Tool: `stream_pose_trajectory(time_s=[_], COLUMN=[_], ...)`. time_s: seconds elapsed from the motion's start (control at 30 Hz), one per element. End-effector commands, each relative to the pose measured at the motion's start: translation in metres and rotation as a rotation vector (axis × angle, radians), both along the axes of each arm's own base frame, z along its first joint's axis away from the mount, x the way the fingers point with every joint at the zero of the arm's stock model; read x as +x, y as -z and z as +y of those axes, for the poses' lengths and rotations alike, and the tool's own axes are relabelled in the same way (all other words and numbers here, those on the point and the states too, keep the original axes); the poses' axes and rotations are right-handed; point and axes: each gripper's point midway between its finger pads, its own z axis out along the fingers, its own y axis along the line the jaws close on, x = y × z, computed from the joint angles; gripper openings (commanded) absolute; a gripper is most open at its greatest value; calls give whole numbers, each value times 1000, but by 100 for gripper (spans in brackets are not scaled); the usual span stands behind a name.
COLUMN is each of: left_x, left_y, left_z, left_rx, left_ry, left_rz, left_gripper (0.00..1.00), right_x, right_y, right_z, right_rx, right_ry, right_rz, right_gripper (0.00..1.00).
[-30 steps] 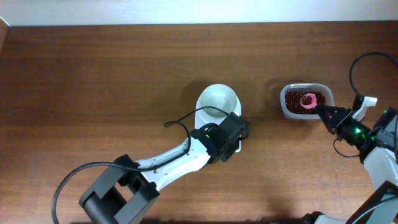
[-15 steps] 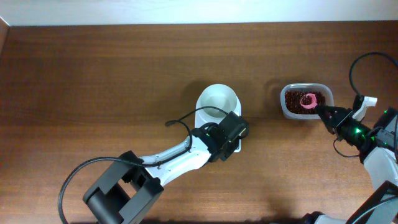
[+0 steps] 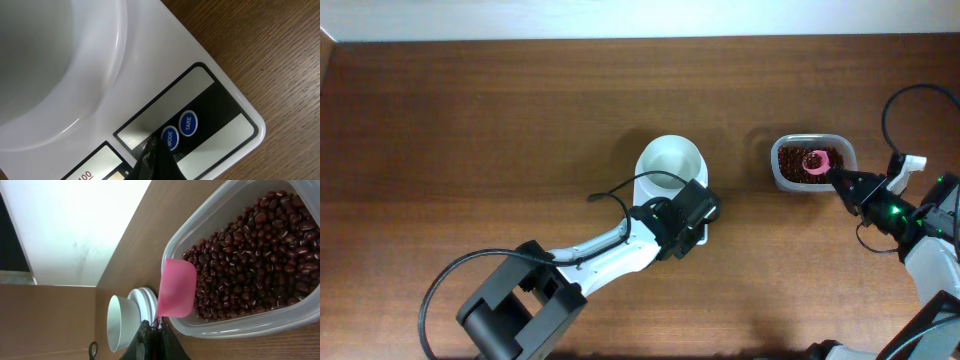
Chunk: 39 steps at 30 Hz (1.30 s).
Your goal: Scoop and weigh 50g on scale
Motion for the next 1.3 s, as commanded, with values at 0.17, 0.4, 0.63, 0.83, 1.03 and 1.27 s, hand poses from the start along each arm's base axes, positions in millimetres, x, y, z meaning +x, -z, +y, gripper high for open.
stream_pose_trajectory(time_s=[0.17,0.4,0.63,0.83,1.03,1.27], left_x=[6,3,-4,-6,-6,-6], left_y=[8,10,12,12,11,10], left_z=[6,6,4,1,-1,-3], left_rx=[2,9,13,15,14,13], left_ry=[-4,15,55,83,95,114], left_rz=[18,31,58,52,45,37], left_gripper=[0,0,0,0,0,0], right_x=[-1,0,0,0,0,0], right_y=[3,6,6,6,6,6], right_z=[-2,-5,-5,-5,-5,-5], right_rx=[-4,-20,-20,-20,-20,-20], right_ry=[6,21,21,21,22,22], right_rz=[1,13,13,13,13,13], right_gripper=[4,4,4,4,4,4])
